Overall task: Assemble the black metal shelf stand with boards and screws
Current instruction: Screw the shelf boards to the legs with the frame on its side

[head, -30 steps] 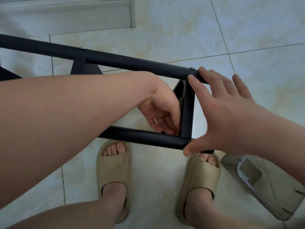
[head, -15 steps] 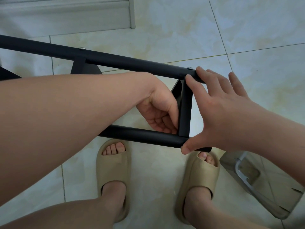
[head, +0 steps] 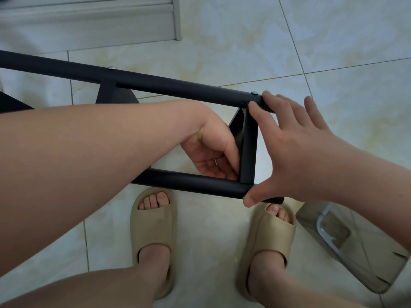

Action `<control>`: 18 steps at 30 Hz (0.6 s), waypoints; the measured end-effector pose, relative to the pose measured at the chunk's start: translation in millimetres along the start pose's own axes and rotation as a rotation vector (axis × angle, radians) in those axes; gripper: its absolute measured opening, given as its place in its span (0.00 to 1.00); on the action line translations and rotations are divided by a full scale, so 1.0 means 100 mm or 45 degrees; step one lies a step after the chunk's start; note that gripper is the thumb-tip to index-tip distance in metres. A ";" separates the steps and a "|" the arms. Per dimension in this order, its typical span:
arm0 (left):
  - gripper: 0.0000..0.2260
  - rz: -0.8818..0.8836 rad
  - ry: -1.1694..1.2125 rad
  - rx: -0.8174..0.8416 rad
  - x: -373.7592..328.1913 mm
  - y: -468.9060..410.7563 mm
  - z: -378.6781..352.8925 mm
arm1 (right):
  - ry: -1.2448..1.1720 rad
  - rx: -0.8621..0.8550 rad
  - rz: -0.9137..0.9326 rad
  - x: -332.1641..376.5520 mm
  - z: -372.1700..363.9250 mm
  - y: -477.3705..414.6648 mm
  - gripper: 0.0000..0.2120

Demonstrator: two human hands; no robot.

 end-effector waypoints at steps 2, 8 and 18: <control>0.05 0.013 -0.003 -0.013 0.01 -0.01 0.01 | -0.018 0.009 0.013 0.00 -0.01 0.00 0.75; 0.07 -0.018 0.045 0.002 -0.01 -0.01 -0.02 | -0.004 -0.016 0.122 -0.03 -0.04 -0.03 0.74; 0.05 -0.012 -0.092 -0.015 -0.01 -0.01 0.02 | -0.049 -0.011 0.219 -0.07 -0.16 -0.06 0.72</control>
Point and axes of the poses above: each hand's wrist, its own y-axis away from the middle knuckle, its own z-axis out of the back of the hand, x = y × z, the point moved 6 cm from there along -y, towards the middle knuckle, and after that the axes turned 10 degrees about -z, right-handed, at the moved point
